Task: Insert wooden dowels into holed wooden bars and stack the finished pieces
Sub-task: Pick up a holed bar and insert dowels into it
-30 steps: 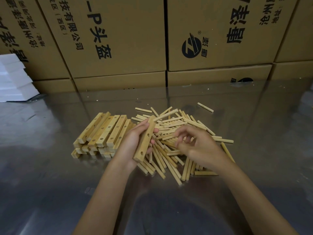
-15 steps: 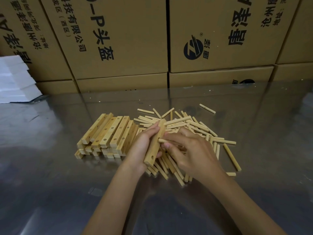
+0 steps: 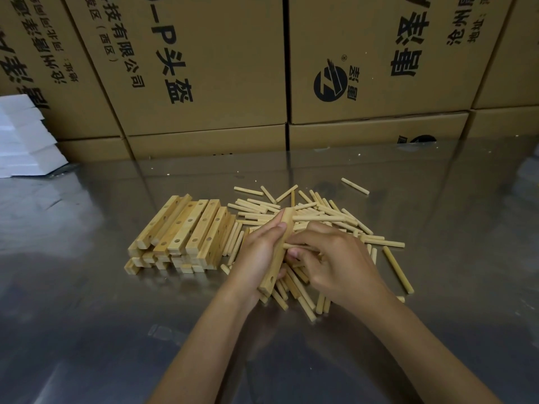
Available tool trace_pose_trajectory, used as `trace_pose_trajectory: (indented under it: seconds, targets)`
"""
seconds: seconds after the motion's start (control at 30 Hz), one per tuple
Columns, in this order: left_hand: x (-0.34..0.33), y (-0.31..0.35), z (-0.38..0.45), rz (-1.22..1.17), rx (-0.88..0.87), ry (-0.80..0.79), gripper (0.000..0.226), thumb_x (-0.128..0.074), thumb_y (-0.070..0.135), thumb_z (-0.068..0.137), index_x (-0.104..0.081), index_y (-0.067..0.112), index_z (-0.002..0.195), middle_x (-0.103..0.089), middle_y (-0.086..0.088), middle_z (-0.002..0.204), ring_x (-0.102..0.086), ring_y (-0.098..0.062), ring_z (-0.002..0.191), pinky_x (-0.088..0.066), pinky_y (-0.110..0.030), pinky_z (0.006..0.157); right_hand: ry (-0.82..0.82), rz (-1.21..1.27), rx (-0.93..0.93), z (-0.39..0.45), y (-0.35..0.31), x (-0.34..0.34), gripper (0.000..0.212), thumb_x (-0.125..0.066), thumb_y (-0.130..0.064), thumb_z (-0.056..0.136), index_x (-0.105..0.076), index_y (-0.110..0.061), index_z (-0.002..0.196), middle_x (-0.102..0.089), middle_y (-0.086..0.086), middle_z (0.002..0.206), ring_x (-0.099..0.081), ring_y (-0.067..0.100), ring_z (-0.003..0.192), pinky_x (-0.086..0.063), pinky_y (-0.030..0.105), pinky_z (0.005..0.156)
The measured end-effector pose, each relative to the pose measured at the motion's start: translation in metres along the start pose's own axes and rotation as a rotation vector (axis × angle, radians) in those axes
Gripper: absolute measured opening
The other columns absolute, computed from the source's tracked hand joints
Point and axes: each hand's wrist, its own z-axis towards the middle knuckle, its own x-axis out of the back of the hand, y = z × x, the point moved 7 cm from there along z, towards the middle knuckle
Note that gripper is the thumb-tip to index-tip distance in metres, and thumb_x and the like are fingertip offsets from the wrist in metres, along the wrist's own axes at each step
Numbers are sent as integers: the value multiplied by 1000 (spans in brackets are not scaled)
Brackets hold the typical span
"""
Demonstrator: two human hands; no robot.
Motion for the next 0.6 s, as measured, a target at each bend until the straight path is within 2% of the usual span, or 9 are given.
trace_pose_trajectory:
  seconds: [0.2, 0.27, 0.33, 0.4, 0.5, 0.6]
  targets:
    - [0, 5, 1, -27, -38, -14, 30, -54, 32, 101, -67, 43, 126, -71, -1, 119, -61, -8, 67, -41, -24, 45, 54, 88, -39, 1, 5, 3, 18, -66, -30, 90, -68, -35, 107, -66, -22, 87, -60, -1, 78, -52, 30, 67]
    - [5, 9, 3, -40, -58, -1, 30, -54, 30, 102, -65, 38, 129, -74, -3, 109, -61, -11, 67, -41, -25, 45, 85, 68, -74, 2, 7, 6, 32, -67, -40, 88, -58, -42, 119, -60, -28, 81, -58, -3, 70, -49, 25, 62]
    - [14, 11, 5, -90, -59, 35, 33, -51, 26, 103, -60, 30, 134, -74, -5, 96, -60, -13, 65, -40, -24, 42, 103, -21, -114, 2, 10, 8, 47, -66, -46, 86, -44, -46, 128, -56, -26, 85, -57, -3, 68, -47, 23, 60]
    - [25, 13, 7, -193, -43, 67, 34, -48, 23, 104, -56, 25, 137, -72, -6, 91, -58, -13, 62, -41, -22, 38, 115, -71, -166, 1, 18, 11, 46, -66, -42, 88, -42, -43, 128, -57, -23, 92, -59, -1, 74, -46, 24, 61]
    - [36, 12, 9, -357, -9, 107, 33, -45, 22, 105, -56, 20, 136, -71, -5, 84, -57, -13, 58, -41, -21, 36, -9, -130, -211, -1, 31, 1, 23, -62, -31, 91, -59, -34, 113, -57, -23, 97, -56, 2, 94, -39, 21, 69]
    - [39, 11, 9, -428, 14, 113, 31, -45, 21, 104, -57, 17, 133, -70, -7, 85, -57, -13, 56, -40, -20, 35, -190, -157, -212, -5, 38, -17, 21, -62, -31, 87, -63, -31, 109, -55, -20, 104, -45, 5, 106, -31, 22, 84]
